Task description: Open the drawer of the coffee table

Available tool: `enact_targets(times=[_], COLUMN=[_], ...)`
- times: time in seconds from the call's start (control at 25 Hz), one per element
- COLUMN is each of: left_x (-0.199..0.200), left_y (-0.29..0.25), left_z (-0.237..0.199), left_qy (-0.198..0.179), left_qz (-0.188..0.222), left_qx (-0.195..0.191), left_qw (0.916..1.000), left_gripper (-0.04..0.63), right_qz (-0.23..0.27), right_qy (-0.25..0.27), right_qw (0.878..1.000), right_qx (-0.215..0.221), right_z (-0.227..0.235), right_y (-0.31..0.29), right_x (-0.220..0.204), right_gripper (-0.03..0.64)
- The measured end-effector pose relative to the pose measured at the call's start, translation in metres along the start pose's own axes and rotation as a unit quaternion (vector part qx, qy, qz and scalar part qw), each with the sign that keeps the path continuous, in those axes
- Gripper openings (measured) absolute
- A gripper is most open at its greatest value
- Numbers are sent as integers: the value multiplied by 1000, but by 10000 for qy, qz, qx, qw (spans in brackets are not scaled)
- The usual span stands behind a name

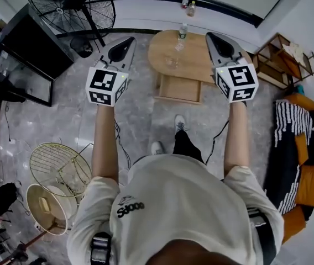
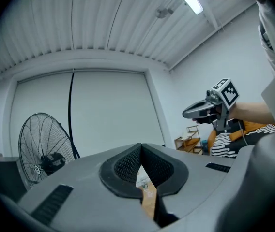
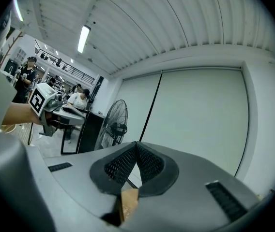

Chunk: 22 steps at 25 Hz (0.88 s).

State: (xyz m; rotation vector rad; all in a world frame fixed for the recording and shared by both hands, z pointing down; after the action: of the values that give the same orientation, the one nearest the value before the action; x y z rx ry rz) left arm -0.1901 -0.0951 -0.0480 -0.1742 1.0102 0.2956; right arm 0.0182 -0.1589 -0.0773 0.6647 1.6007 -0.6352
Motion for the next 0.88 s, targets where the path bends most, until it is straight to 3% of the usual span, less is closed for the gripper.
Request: enact_targets(times=[0.4, 0.88], left_x=[26, 32], left_y=[40, 49], left_z=[29, 44], left_qy=[-76, -181], left_qz=[126, 92], left_qx=[-65, -69], left_qw=[9999, 9998], left_gripper=[18, 18], right_qz=[179, -35], right_qy=[207, 292], right_qw=[9996, 9996], right_qx=[29, 38], right_z=[-27, -40], right_y=[55, 63], right_x=[12, -2], right_gripper=[6, 6])
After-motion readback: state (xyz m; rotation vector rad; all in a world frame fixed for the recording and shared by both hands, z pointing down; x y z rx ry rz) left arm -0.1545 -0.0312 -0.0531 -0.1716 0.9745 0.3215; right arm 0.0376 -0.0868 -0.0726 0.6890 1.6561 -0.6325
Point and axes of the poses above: the fingertips, and each gripper's own axes: y backward along the fingers, z to its right, x out of its top, the point moved 2 cm from there along y, backward along the fingers, and after that the axes turned 15 degrees about -y, right-handed, at the moved point
